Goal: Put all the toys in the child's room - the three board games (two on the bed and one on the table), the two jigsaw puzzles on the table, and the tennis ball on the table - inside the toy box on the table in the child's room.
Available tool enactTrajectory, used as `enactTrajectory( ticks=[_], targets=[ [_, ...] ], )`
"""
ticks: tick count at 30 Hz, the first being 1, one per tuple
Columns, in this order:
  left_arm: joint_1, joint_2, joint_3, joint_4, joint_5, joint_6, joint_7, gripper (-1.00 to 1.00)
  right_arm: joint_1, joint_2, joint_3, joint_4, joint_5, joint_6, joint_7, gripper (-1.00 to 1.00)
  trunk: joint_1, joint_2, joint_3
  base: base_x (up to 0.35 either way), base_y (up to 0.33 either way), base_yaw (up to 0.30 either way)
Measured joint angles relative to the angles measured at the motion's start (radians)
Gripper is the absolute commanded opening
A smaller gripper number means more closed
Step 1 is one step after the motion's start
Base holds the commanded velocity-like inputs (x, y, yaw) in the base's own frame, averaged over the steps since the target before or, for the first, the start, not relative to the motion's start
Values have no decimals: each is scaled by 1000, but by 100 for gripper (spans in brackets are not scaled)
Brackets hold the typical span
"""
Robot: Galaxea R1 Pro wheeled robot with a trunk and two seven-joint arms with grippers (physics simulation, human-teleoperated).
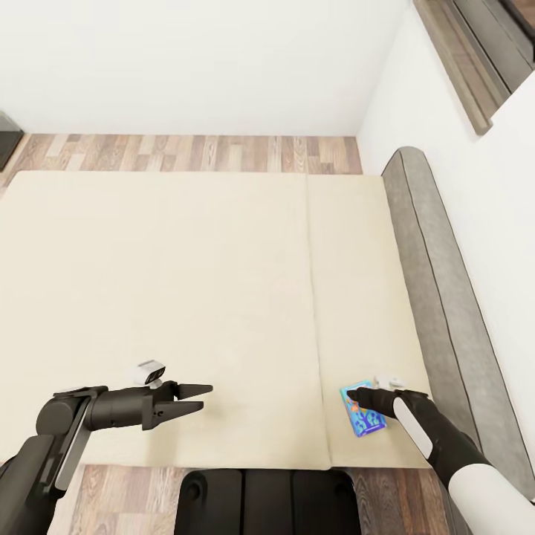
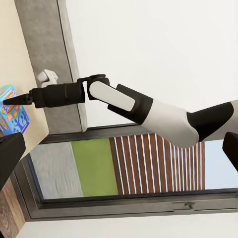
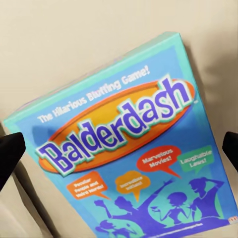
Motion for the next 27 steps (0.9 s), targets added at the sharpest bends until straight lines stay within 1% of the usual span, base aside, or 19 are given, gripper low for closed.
enactTrajectory(
  ticks=[15, 21, 27],
  targets=[
    [0, 0, 0, 0, 0, 0, 0, 100, 0, 2, 1, -1, -1, 9, 1, 100, 0, 0, 1, 0, 0, 0],
    [0, 0, 0, 0, 0, 0, 0, 100, 0, 2, 1, -1, -1, 39, 1, 100, 0, 0, 1, 0, 0, 0],
    [0, 0, -1, 0, 0, 0, 0, 100, 0, 2, 1, 0, 1, 47, 0, 100, 0, 0, 1, 0, 0, 0]
  ],
)
